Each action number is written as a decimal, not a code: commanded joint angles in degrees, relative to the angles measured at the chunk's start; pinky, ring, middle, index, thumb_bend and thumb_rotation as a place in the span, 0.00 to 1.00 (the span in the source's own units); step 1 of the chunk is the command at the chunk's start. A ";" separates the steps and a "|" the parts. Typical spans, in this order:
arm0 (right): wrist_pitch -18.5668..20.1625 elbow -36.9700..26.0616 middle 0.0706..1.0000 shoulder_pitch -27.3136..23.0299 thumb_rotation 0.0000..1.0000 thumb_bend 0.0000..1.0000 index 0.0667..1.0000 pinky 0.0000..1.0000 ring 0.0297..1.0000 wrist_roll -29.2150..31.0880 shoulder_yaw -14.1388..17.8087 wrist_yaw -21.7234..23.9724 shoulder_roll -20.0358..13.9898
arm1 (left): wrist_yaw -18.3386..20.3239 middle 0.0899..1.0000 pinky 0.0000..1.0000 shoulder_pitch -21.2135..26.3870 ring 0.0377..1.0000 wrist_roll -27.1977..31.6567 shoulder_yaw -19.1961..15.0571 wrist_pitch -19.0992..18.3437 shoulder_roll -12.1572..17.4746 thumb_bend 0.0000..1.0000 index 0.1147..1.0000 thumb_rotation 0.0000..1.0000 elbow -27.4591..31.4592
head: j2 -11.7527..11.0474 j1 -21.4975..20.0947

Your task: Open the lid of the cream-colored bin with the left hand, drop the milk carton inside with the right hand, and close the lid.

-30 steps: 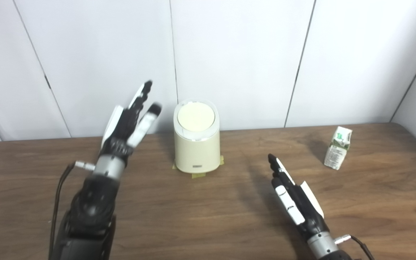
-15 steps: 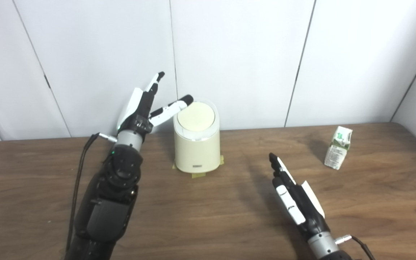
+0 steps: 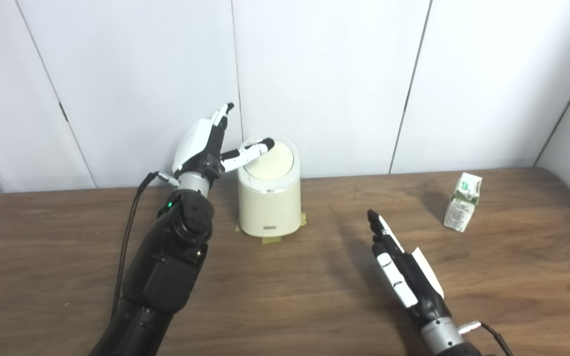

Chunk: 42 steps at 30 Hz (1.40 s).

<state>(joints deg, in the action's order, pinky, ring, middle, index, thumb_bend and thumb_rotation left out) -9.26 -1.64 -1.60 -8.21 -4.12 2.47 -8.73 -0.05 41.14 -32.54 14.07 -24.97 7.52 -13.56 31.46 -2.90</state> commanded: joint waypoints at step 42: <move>-1.28 0.43 1.00 0.16 0.88 0.03 0.99 0.98 1.00 -3.20 -0.59 -1.33 0.39 | -1.78 1.00 1.00 8.52 1.00 -33.36 7.53 -1.95 0.24 1.00 1.00 0.22 -14.31 | 0.57 -1.00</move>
<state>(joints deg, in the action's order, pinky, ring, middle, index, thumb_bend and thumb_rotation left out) -8.80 -2.06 -1.56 -10.03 -4.49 2.00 -8.64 -1.88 46.75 -61.49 22.02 -26.30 7.36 -27.33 31.99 -3.87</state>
